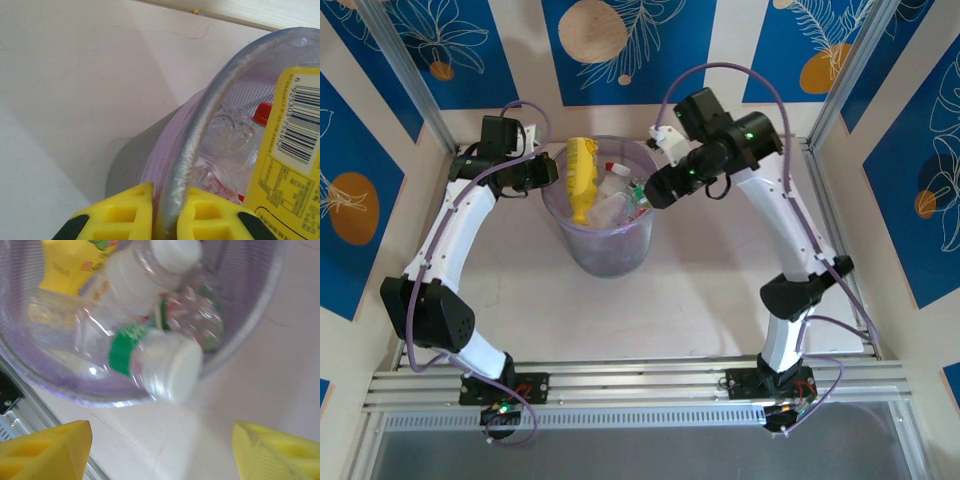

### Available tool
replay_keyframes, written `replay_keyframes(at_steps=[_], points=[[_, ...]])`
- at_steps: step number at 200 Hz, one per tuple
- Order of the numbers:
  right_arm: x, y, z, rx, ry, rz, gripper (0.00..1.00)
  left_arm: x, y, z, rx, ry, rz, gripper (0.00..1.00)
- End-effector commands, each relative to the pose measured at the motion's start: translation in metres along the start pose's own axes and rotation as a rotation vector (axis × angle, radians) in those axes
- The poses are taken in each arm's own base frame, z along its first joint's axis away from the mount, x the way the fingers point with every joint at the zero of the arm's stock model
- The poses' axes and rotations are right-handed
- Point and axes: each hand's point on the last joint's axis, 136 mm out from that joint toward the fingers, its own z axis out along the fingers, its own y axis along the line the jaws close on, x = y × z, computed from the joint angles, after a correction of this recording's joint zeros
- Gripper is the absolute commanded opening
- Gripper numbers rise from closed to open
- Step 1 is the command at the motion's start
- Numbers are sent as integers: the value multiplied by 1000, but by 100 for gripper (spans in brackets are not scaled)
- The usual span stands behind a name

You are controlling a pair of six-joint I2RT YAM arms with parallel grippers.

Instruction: Put the plastic bottles in the bin

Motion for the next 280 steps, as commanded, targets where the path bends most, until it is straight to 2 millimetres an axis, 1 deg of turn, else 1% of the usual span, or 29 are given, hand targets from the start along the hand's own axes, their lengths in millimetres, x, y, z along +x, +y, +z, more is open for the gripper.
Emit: replay_keyframes(at_steps=[1,23,38,54,62,81,91,98,105,120,129,137,153,166,182,194,202,224,234,264,273,276,280], points=[[18,-17,-34,65,-42,51,74,1,-13,9,37,11,10,0],[41,-33,-46,102,-31,114,74,0,-14,11,43,8,7,0],[63,-47,-46,123,-6,178,75,1,-15,13,48,10,6,0],[85,-63,-38,124,-2,247,75,2,-15,14,50,11,6,0],[96,-69,-28,108,-5,273,75,3,-16,16,52,15,6,0],[113,-83,-8,94,-60,319,78,6,-15,18,49,22,6,0],[121,-92,4,104,-81,344,79,7,-15,18,49,21,7,0],[127,-99,8,127,-91,359,80,8,-14,18,47,24,6,0],[128,-105,9,156,-105,363,82,8,-14,18,46,23,9,0],[128,-114,3,196,-155,393,82,8,-13,19,47,23,8,0],[130,-125,-1,231,-190,433,82,9,-14,21,51,24,4,0],[136,-137,0,274,-222,472,82,10,-14,22,57,23,-1,0],[147,-154,14,301,-262,548,83,14,-16,29,69,30,-9,0],[157,-164,31,301,-258,593,83,17,-19,32,78,36,-7,0],[165,-174,52,296,-264,632,83,18,-22,35,89,43,-1,0],[168,-182,63,302,-283,650,83,19,-23,35,91,47,5,0],[169,-185,70,304,-292,651,84,20,-24,34,92,46,8,3],[171,-198,84,324,-342,633,84,20,-23,31,89,39,23,13],[175,-203,92,330,-352,637,85,21,-23,29,87,37,28,17],[178,-216,107,350,-414,616,87,23,-23,27,88,37,34,28],[180,-220,110,361,-427,614,89,23,-23,27,90,35,36,34],[180,-222,112,365,-432,612,92,24,-23,27,91,35,37,35],[181,-223,114,372,-438,611,93,23,-23,27,91,33,37,35]])
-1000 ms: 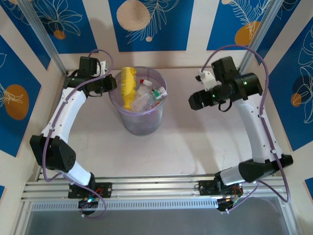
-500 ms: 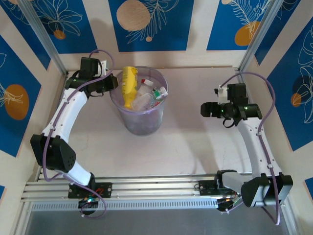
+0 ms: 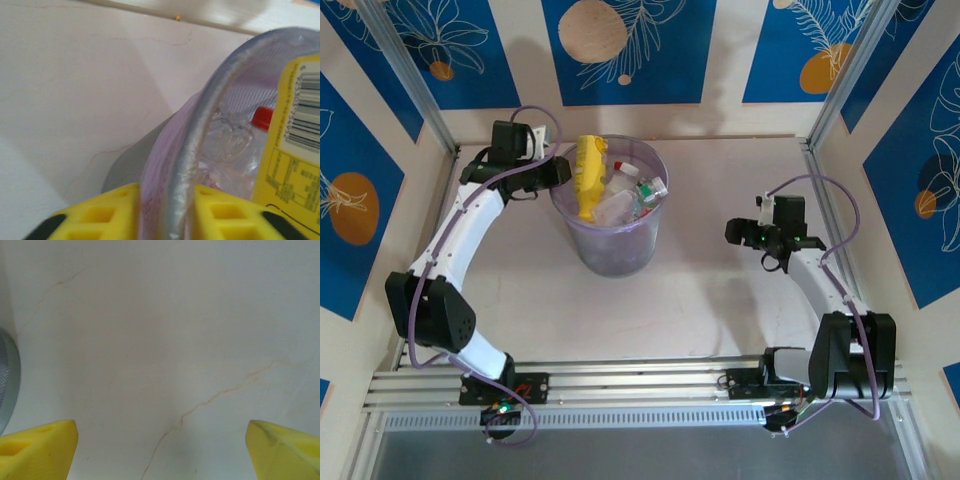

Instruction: Put the plastic bottles in the bin

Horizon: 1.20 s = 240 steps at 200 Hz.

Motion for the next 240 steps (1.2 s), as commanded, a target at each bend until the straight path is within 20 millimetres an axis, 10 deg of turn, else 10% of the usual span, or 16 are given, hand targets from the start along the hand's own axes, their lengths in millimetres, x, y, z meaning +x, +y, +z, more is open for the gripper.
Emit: replay_keyframes(at_steps=[1,49,109,240], points=[[-23,-2,9,-11,-140,-16,93,21,-8,7,29,62,10,35],[-26,-6,27,4,-245,-74,99,21,-6,7,22,63,24,51],[-31,-13,42,33,-338,-114,99,3,-13,-9,8,31,70,100],[-19,-10,50,10,-441,-145,99,-31,18,-133,-197,-215,189,100]])
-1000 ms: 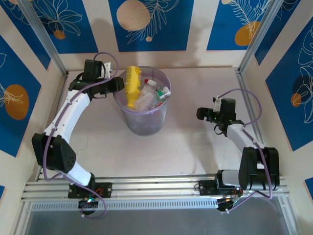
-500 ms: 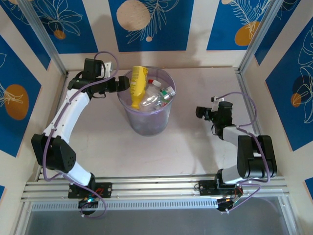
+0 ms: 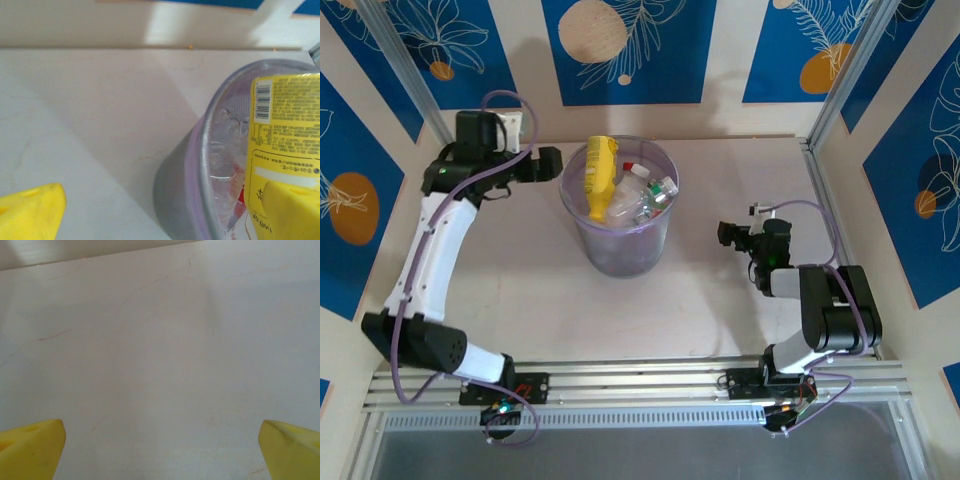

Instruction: Put the plastic bottles in the bin

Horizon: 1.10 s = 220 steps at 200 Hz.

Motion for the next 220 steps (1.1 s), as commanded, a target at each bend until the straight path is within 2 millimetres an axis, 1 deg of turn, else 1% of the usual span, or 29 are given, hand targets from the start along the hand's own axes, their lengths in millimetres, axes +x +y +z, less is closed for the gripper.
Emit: replay_keyframes(at_steps=[1,26,45,71,81,95,118,141,159,162,199,220], points=[[-13,2,0,-8,-69,-28,99,-2,18,-34,-84,-71,34,100],[-12,2,-1,-8,-63,-29,99,10,47,-53,-194,-133,10,100],[-14,2,-1,-9,-67,-29,99,32,73,-60,-281,-185,-39,100],[-13,2,-1,-10,-67,-30,99,64,108,-59,-398,-229,-101,100],[-14,2,-1,-10,-70,-29,99,79,122,-55,-447,-232,-124,100],[-14,3,-1,-11,-69,-29,99,91,135,-52,-485,-265,-150,100],[-14,3,-1,-11,-72,-32,99,108,150,-41,-514,-301,-169,100],[-13,2,-2,-10,-70,-31,99,125,163,-24,-533,-295,-175,100],[-14,2,-1,-10,-71,-31,99,131,171,-11,-539,-312,-168,100],[-14,2,-1,-10,-71,-31,99,135,173,-8,-542,-306,-170,100],[-13,3,-1,-11,-70,-32,99,144,183,10,-532,-386,-172,100],[-13,3,-1,-11,-70,-32,99,148,186,26,-508,-403,-167,100]])
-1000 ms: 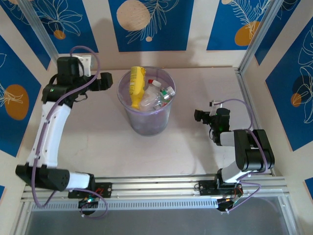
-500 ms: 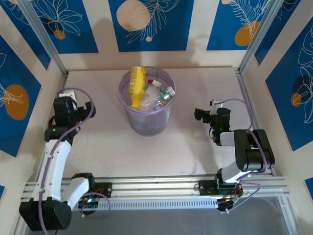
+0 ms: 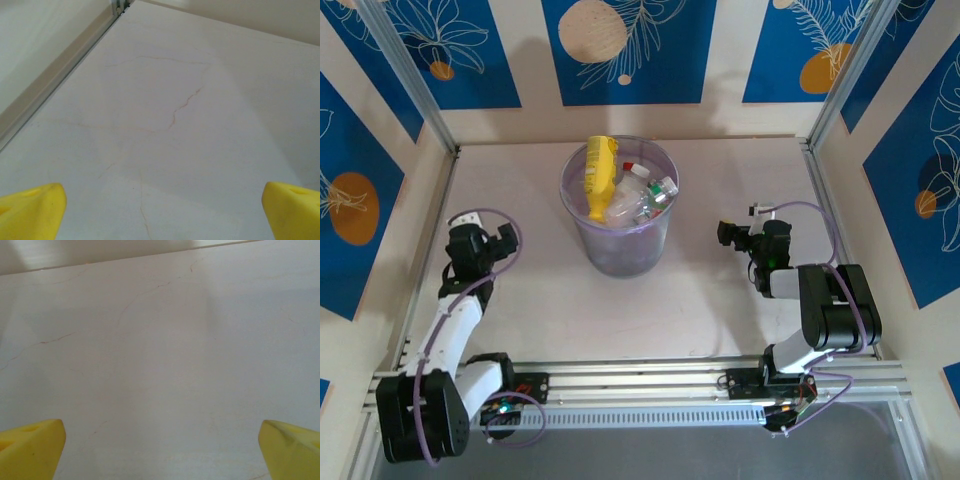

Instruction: Put the plastic bottles in the bin

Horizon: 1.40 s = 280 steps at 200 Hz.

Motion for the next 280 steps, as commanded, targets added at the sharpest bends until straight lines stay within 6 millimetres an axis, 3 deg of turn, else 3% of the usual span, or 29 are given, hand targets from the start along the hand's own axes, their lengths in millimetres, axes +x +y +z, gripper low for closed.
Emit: replay_keyframes(at_steps=[1,84,122,191,219,229,236,247,280], points=[[-7,2,-1,-6,-35,-23,99,-25,-4,10,33,-143,-38,100],[-7,2,-1,-7,-35,-23,99,22,-8,58,63,-156,-17,100],[-7,2,-1,-6,-35,-22,99,23,-19,58,90,-148,31,100],[-8,2,-1,-7,-36,-22,99,29,-66,60,128,-184,257,100],[-8,2,-1,-7,-37,-23,99,33,-70,62,147,-163,270,100],[-7,2,-1,-7,-36,-22,99,47,-72,69,151,-144,294,100],[-8,2,-1,-7,-37,-23,99,37,-76,64,149,-213,296,100],[-8,2,-1,-7,-37,-23,99,44,-74,64,139,-159,298,100],[-8,2,-1,-6,-36,-23,99,40,-75,65,138,-187,297,100]])
